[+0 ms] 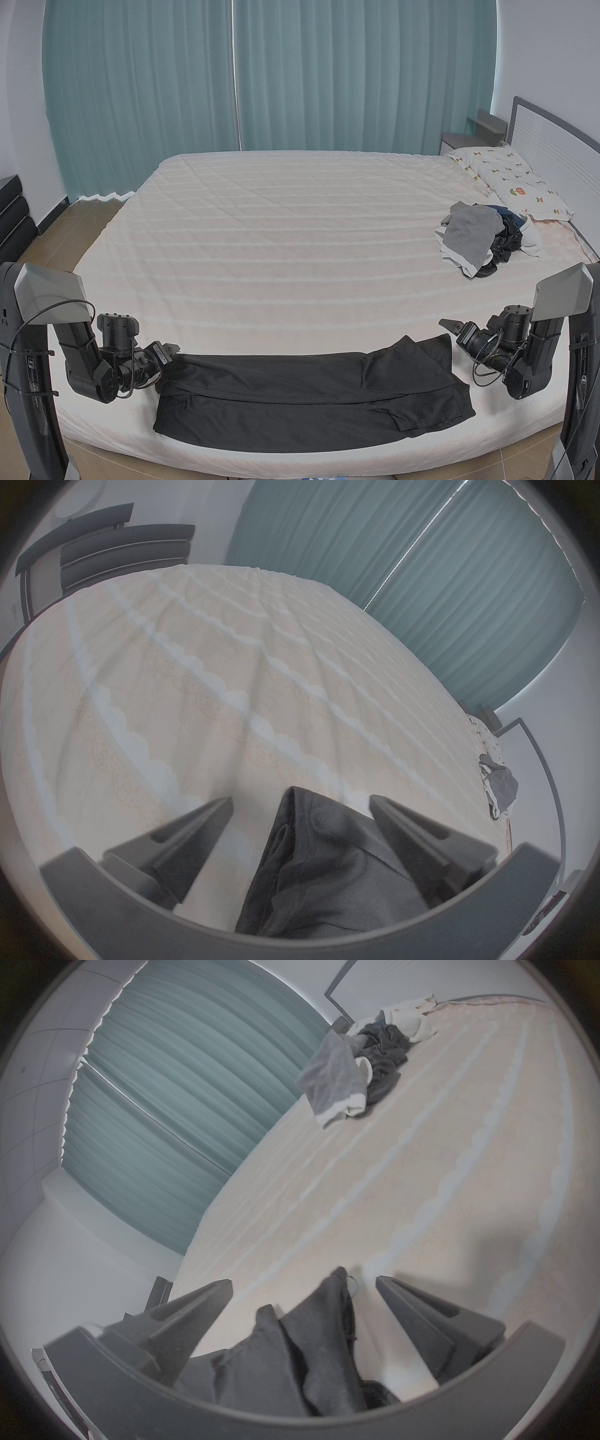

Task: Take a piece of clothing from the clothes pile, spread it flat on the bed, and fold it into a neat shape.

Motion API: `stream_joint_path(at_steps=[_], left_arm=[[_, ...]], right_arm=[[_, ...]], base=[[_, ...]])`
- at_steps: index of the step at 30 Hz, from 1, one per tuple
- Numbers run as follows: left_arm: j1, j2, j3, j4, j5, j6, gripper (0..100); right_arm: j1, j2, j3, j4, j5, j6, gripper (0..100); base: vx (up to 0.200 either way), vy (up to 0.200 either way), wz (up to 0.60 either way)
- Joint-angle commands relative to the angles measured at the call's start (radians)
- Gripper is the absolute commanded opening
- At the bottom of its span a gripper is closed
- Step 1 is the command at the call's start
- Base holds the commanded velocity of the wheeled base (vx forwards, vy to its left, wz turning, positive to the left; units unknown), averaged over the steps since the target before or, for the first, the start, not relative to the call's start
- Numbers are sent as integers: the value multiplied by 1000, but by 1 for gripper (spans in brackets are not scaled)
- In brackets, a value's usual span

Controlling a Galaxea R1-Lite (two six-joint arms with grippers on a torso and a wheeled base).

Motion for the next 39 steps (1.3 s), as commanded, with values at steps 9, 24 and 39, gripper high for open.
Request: stream_joint_path(at_steps=[9, 24, 39], left_arm=[[36, -4, -17, 4, -39, -2, 100], [45, 1, -17, 10, -75, -4, 100], [44, 2, -15, 10, -75, -2, 100]], right_arm=[[107, -143, 158, -14, 102, -10, 100], [130, 0, 107, -14, 99, -74, 100], [115, 8, 122, -15, 91, -106, 0]], base=[[0, 0, 0], [0, 0, 0], [0, 0, 0]])
